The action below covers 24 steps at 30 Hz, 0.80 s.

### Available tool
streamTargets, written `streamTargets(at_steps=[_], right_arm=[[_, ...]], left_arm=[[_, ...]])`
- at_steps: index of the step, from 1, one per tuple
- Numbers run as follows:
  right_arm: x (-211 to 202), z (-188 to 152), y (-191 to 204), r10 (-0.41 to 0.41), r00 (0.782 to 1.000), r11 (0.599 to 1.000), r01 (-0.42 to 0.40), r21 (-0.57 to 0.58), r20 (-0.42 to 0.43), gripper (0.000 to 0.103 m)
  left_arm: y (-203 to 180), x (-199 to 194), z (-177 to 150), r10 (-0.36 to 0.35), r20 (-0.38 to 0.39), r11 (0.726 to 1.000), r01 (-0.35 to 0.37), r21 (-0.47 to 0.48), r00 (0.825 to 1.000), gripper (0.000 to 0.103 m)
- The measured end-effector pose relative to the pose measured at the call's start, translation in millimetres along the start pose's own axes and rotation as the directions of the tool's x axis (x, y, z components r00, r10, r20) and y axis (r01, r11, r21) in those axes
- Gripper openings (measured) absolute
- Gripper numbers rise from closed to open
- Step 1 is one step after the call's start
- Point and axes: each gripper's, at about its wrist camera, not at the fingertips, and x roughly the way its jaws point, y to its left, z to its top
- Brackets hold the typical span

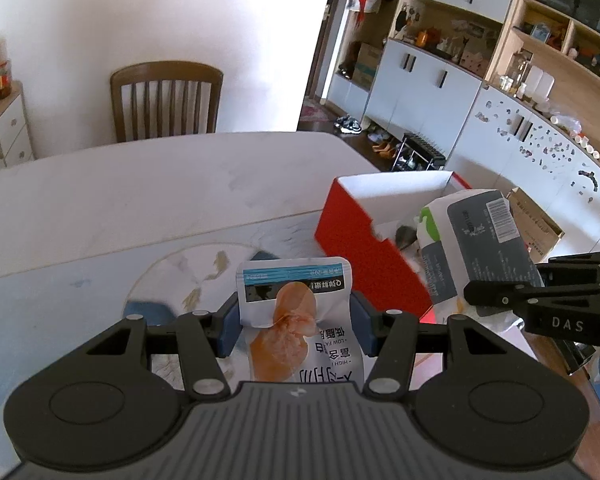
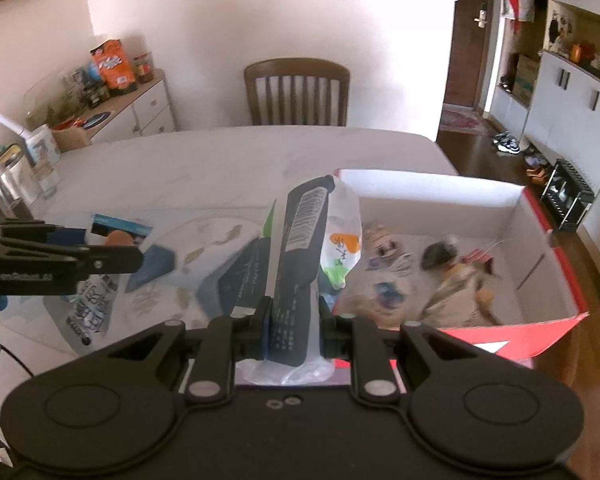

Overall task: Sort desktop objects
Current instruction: 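Carry the snack packet and white packaged bag with both tools over the red box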

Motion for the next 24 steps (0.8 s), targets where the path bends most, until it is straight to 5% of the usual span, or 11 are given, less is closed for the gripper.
streamTargets(at_steps=[24], right_arm=[[0,8,-136,-0.125,0.992,0.991,0.123,0.053,0.026,0.019]], left_arm=[[-118,83,61,-0.057,0.011,0.991,0.056,0.119,0.998,0.055]])
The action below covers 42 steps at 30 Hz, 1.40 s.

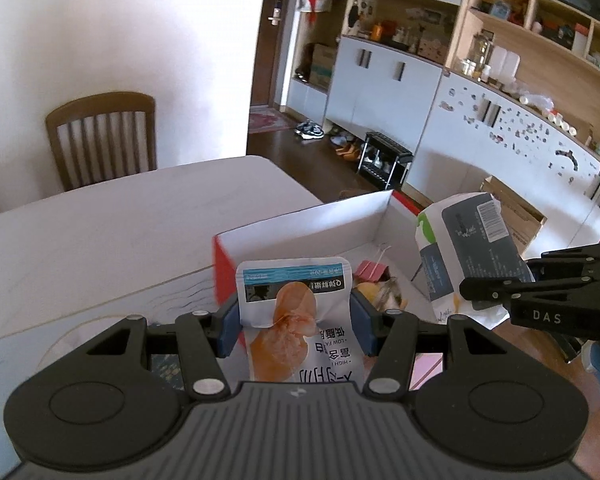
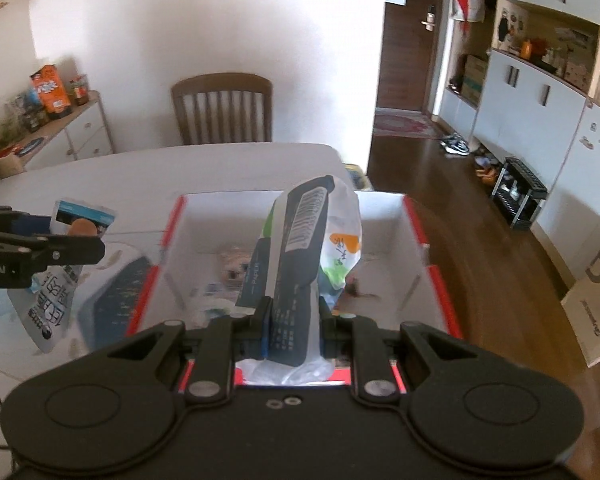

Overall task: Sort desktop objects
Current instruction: 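Carry the snack packet and white packaged bag with both tools over the red box, then lower both tools into the box and open them, releasing packet and bag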

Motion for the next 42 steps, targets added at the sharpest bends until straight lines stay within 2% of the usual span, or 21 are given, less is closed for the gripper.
streamTargets(at_steps=[8,20,32,42], right_arm=[[18,-2,-34,-0.052,0.998,0.999,0.052,-0.003,-0.038,0.019],[58,2,-48,-0.078,0.993,0.995,0.071,-0.075,-0.093,0.019],[102,-10,-31,-0.147,0.977,0.966,0.108,-0.234,-0.155,0.019],[115,-12,-25,-0.154,0.975,0.959,0.108,-0.261,-0.161,0.022]], left_arm=[[-17,46,14,0.003,-0.040,1.000,-0.002,0.028,0.999,0.055],[-32,106,21,0.039,-0.116,0.997,-0.030,0.075,0.993,0.055],[-38,149,19,0.078,-0.183,0.989,-0.052,0.140,0.980,0.055],[-40,179,15,0.093,-0.261,0.985,-0.051,0.165,0.961,0.056]])
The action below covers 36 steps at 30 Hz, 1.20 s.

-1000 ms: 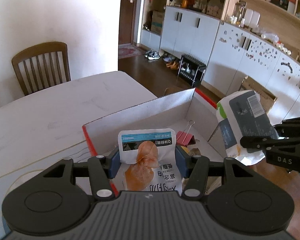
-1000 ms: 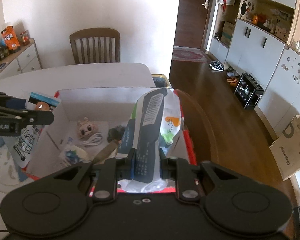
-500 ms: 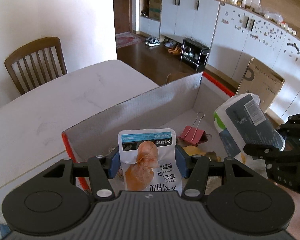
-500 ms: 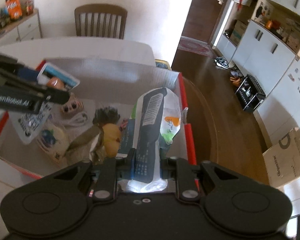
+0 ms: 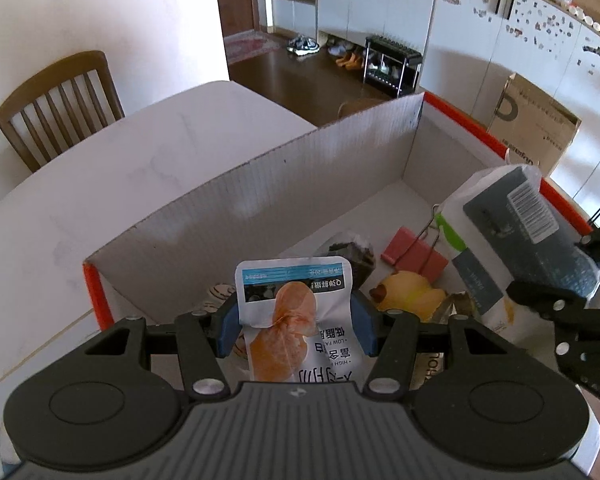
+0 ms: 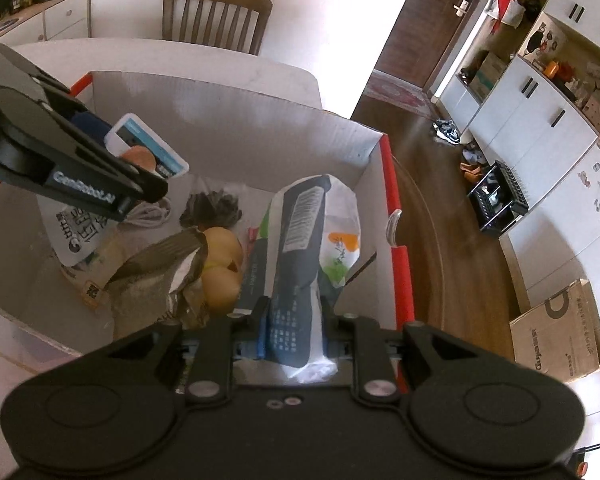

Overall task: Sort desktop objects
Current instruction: 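Lower both tools into the box and open them, releasing packet and bag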

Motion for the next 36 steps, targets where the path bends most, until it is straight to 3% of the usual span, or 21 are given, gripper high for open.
streamTargets(at_steps=[6,10,12,14,18,28,36], right_arm=[[-3,-1,-1,0.012,1.000,1.000,-0.012,0.005,-0.001,0.028],[-6,-1,-2,0.029,1.000,1.000,-0.029,0.002,0.002,0.046],[-8,-1,-1,0.026,1.000,1.000,-0.026,-0.002,0.008,0.048],[-10,-1,0,0.027,1.000,1.000,-0.027,0.000,0.015,0.059],[-16,0,1,0.022,0.999,1.000,-0.022,0.000,0.031,0.063],[-42,3,0,0.015,0.997,0.999,-0.018,0.032,0.080,0.064],[-66,1,3,0.048,0.991,0.996,-0.058,0.074,0.126,0.064]], left_arm=[[0,11,-2,-0.015,-0.051,1.000,0.015,0.006,0.999,0.058],[2,12,-3,-0.029,-0.062,1.000,0.029,-0.005,0.998,0.060],[3,11,-3,-0.034,-0.061,0.999,0.034,-0.011,0.998,0.062],[1,9,-4,-0.042,-0.059,0.999,0.041,-0.009,0.997,0.063],[-1,1,-6,-0.053,-0.038,0.999,0.053,-0.007,0.998,0.068],[5,-26,-12,-0.056,0.013,0.998,0.056,-0.024,0.998,0.068],[11,-59,-23,-0.060,0.072,0.997,0.064,-0.049,0.996,0.068]])
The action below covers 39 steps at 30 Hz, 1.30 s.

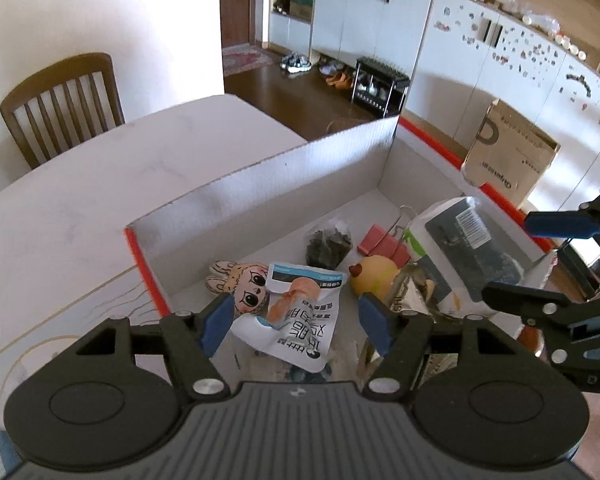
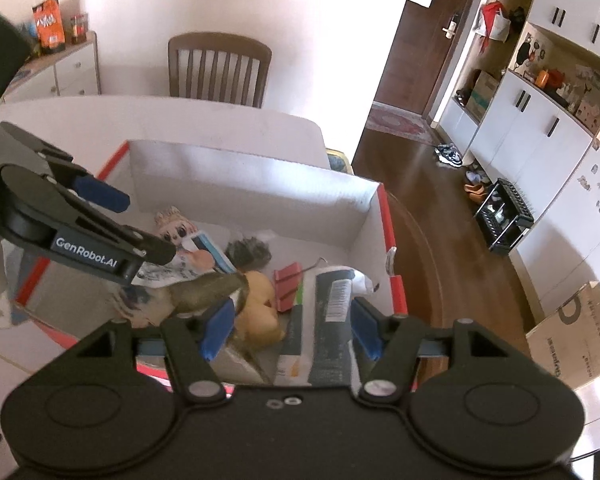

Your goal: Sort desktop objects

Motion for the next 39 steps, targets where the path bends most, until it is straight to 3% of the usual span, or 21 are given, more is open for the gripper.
streamTargets(at_steps=[12,26,34,39], right_arm=[[-29,1,15,0.050,0.996,0.995,-0.056,0.085,0.072,0.065],[-58,-10,29,0.057,0.987,0.978,-0.085,0.193,0.148,0.077],[-74,-16,39,0.056,0.978,0.966,-0.104,0.237,0.202,0.084],[-87,-21,39,0.040,0.971,0.955,-0.107,0.278,0.235,0.087]], left_arm=[[7,-55,-21,-0.016,0.083,1.000,0.017,-0.010,0.996,0.068],[13,-114,-51,-0.032,0.172,0.999,0.033,-0.003,0.985,0.068],[14,-130,-67,-0.040,0.189,0.999,0.038,0.014,0.981,0.068],[13,-138,-76,-0.034,0.211,0.999,0.028,0.033,0.977,0.079]])
